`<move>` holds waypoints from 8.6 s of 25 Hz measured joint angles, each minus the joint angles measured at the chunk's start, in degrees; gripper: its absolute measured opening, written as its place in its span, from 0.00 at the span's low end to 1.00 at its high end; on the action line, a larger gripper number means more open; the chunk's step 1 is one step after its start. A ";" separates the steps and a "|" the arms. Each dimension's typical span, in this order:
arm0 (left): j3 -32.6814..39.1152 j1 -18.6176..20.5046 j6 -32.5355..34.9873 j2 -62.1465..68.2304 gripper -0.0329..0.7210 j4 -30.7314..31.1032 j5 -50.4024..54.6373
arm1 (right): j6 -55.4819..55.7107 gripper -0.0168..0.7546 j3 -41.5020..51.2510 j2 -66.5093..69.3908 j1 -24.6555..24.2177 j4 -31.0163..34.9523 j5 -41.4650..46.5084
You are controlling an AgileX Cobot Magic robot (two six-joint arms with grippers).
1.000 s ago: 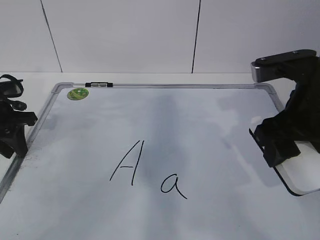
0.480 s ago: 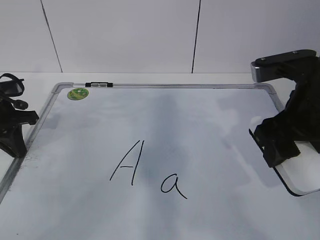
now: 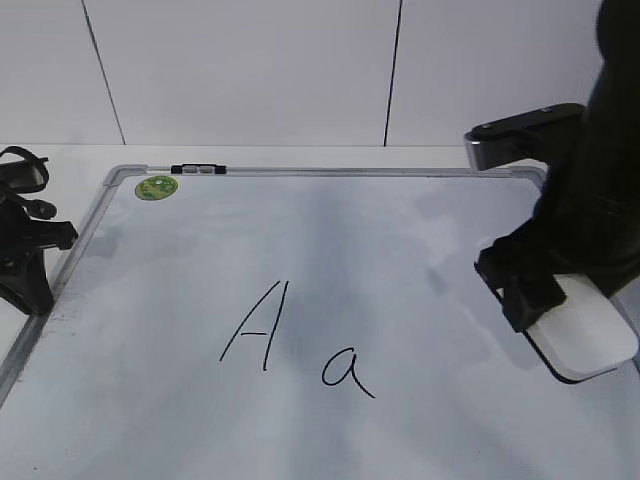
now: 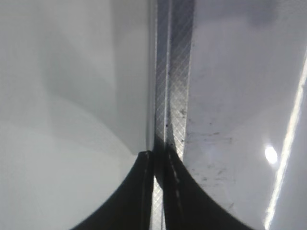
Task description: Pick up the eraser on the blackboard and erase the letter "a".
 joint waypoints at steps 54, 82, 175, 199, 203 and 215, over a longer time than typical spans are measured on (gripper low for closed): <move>0.00 0.00 0.00 0.00 0.06 -0.21 -0.10 | -7.92 0.75 -11.17 24.01 8.34 5.60 -6.06; 0.00 0.00 0.00 0.00 0.06 -0.21 -0.10 | -7.96 0.75 -11.43 24.49 18.94 5.31 -4.84; 0.00 0.00 0.12 0.00 0.06 -0.55 -0.85 | -2.49 0.75 -19.69 22.63 -20.50 2.51 0.50; 0.00 0.00 0.12 0.00 0.06 -0.68 -1.15 | -2.61 0.75 -19.97 27.38 -23.27 4.04 0.50; 0.00 0.00 0.12 0.00 0.06 -0.68 -1.15 | -2.61 0.75 -19.97 27.37 -23.27 2.84 0.36; 0.00 0.00 0.12 0.00 0.06 -0.76 -1.24 | -2.61 0.75 -19.97 27.37 -23.27 2.59 0.36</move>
